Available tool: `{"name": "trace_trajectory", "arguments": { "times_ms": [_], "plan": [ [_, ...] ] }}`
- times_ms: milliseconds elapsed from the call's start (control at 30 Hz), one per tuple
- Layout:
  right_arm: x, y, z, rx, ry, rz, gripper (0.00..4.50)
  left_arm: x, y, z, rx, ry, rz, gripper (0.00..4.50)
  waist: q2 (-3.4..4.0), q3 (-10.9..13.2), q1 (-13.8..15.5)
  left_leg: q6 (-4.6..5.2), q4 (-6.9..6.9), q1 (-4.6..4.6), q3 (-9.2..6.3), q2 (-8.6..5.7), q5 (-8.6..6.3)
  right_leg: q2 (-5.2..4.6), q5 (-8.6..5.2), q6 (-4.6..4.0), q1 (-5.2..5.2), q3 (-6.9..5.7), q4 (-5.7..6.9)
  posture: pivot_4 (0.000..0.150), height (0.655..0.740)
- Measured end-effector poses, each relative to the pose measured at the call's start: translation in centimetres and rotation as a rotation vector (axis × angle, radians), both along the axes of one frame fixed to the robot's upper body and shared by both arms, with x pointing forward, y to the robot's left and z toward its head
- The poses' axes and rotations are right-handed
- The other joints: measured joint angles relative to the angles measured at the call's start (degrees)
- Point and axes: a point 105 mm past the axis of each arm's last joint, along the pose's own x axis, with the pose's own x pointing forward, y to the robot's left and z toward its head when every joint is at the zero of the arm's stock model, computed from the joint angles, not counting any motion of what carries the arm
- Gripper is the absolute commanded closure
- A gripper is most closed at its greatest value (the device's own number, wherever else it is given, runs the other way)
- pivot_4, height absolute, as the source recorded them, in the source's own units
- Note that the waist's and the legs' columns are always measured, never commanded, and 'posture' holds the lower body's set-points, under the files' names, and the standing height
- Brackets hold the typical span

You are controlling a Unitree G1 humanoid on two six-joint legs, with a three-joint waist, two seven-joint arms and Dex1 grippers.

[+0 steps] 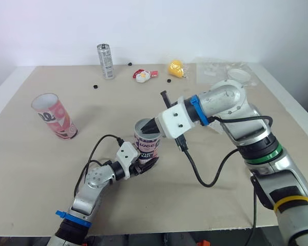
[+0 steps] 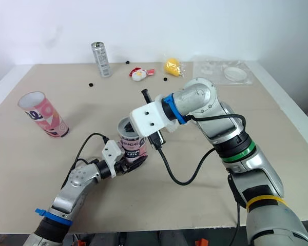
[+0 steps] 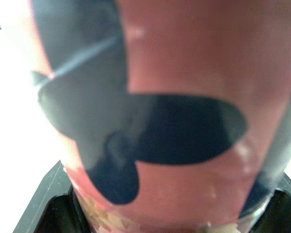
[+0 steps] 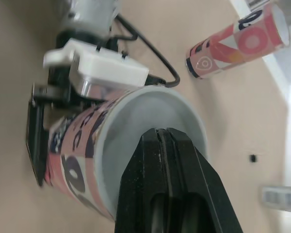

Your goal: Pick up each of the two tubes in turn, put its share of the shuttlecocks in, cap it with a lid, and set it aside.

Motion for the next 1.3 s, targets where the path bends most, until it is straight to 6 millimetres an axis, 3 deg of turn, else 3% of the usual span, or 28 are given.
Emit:
{"name": "trace_trajectory", "arguments": {
  "times_ms": [433, 633, 733, 867, 933, 1000, 1133, 1300],
  "plan": [
    [0.1, 0.1, -0.4, 0.026, 0.083, -0.035, 4.44, -0.1, 0.1, -0.4, 0.008, 0.013, 0.005, 1.48, -0.20, -0.69, 0.00, 0.00, -0.24, 0.27, -0.01, 0.01, 0.00, -0.02, -0.20, -0.20, 0.16, 0.00, -0.01, 0.150, 0.7400],
    [-0.4, -0.2, 0.5, 0.194, 0.436, -0.089, 4.44, 0.0, 0.3, -0.1, 0.003, -0.002, 0.014, 1.48, -0.23, -0.61, 0.01, 0.00, -0.25, 0.04, -0.10, 0.04, 0.00, -0.02, -0.01, -0.36, -0.03, -0.03, 0.00, 0.150, 0.7400],
    [-0.3, -1.1, 2.8, 0.344, 0.526, -0.116, 3.06, 0.0, 0.3, 0.1, 0.005, -0.005, 0.002, 1.48, -0.24, -0.59, 0.03, 0.00, -0.25, -0.24, -0.21, -0.03, 0.00, -0.04, 0.04, -0.40, -0.20, -0.09, -0.02, 0.150, 0.7400],
    [-0.5, -2.4, 5.6, 0.524, 0.630, -0.141, 1.20, -0.1, 0.4, 0.0, 0.006, 0.013, -0.016, 0.00, -0.26, -0.53, -0.05, -0.01, -0.29, -0.29, -0.22, -0.03, -0.01, -0.01, 0.00, -0.44, -0.25, -0.12, -0.02, 0.150, 0.7400],
    [-0.9, -3.5, 6.2, 0.580, 0.677, -0.160, 0.30, -0.1, 0.4, 0.0, 0.011, 0.017, -0.022, 0.00, -0.26, -0.53, 0.01, -0.01, -0.31, -0.32, -0.34, -0.04, -0.02, 0.00, -0.06, -0.47, -0.23, -0.23, -0.03, 0.150, 0.7400],
    [-1.3, -4.7, 5.7, 0.599, 0.720, -0.201, 0.10, -0.3, 0.6, 0.0, 0.018, 0.018, -0.031, 0.00, -0.29, -0.52, -0.03, -0.04, -0.33, -0.34, -0.38, -0.04, -0.04, 0.00, -0.11, -0.50, -0.23, -0.28, -0.04, 0.150, 0.7400],
    [-2.0, -6.9, 2.4, 0.583, 0.815, -0.317, 0.10, -0.6, 1.2, 0.0, 0.046, 0.029, -0.055, 0.00, -0.29, -0.51, -0.14, 0.01, -0.41, -0.34, -0.41, -0.02, -0.07, 0.06, -0.19, -0.55, -0.27, -0.30, -0.04, 0.150, 0.7400],
    [-2.9, -8.2, -1.2, 0.549, 0.856, -0.403, 0.10, -1.6, 3.8, -0.2, 0.128, 0.054, -0.068, 0.00, -0.27, -0.45, -0.42, 0.06, -0.47, -0.29, -0.42, 0.15, -0.12, 0.27, -0.40, -0.33, -0.29, -0.29, -0.04, 0.150, 0.7400]
  ]
}}
